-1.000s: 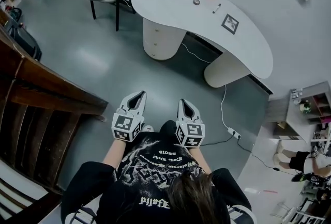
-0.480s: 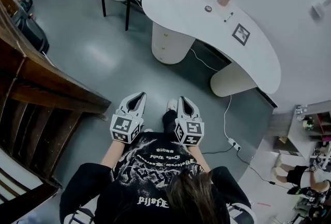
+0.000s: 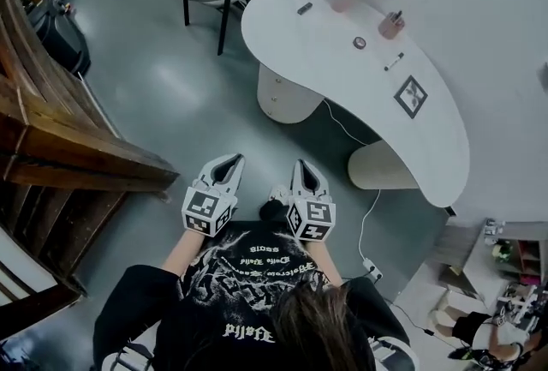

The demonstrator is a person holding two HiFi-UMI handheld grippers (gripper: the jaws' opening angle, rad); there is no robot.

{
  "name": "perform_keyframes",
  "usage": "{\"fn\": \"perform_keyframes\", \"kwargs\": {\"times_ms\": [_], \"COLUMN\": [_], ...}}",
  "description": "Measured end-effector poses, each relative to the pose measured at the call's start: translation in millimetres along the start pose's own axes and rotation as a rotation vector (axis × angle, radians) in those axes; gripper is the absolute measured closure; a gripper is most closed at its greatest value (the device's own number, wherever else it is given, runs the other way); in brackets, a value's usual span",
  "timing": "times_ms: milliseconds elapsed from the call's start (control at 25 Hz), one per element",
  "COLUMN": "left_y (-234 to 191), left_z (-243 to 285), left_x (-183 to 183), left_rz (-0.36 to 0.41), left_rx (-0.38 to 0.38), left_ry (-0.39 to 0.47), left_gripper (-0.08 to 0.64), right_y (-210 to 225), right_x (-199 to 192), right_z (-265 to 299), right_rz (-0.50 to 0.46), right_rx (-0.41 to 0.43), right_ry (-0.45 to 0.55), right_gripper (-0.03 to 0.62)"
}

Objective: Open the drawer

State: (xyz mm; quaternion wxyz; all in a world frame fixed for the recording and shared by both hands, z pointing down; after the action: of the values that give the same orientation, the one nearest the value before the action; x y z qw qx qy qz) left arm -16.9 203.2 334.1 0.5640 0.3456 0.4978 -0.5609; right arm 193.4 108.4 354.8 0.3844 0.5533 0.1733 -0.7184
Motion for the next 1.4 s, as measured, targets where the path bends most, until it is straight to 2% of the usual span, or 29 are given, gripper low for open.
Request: {"fn": "perform_keyframes", "kwargs": {"times_ms": [480,880,1160,1400], "left_y": [3.4,-8.3,-25.5,-41.8], "left_z": [117.7,180.0,197.5,201.5], "left_x": [33.1,40.2,46.4,48.3], "left_rz": [-0.012,-0.033,-0.032,-0.03], "left_rx": [0.09,0.149,0.124,0.092], "left_ry": [-0.027,-0.034,-0.042,-0.066], "left_gripper": [0.531,0.531,0.531,0.531], "right_y": [91.2,132.6,144.3,133.7], "right_x": [53.7,73.0,82.3,80.3], "right_z": [92.9,140.3,157.3,159.9], "right_rz": [-0.042,-0.069,-0.054,-0.033], "right_rx": [0.105,0.17,0.129,0.092], "right_ry": [-0.01,-0.038,-0.052,-0.078], "right_gripper": [0.566,0.566,0.566,0.566]}}
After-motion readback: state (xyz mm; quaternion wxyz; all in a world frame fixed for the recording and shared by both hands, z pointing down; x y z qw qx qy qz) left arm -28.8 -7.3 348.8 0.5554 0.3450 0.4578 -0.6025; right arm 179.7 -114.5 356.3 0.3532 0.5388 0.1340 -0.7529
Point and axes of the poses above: the fingertips, and each gripper's own axes: z forward along the fingers, y to its right, x out of its top, the point moved 10 cm from there along -z, backward along the fingers, and after that the axes turned 3 degrees about y, right-handed, at the moved point
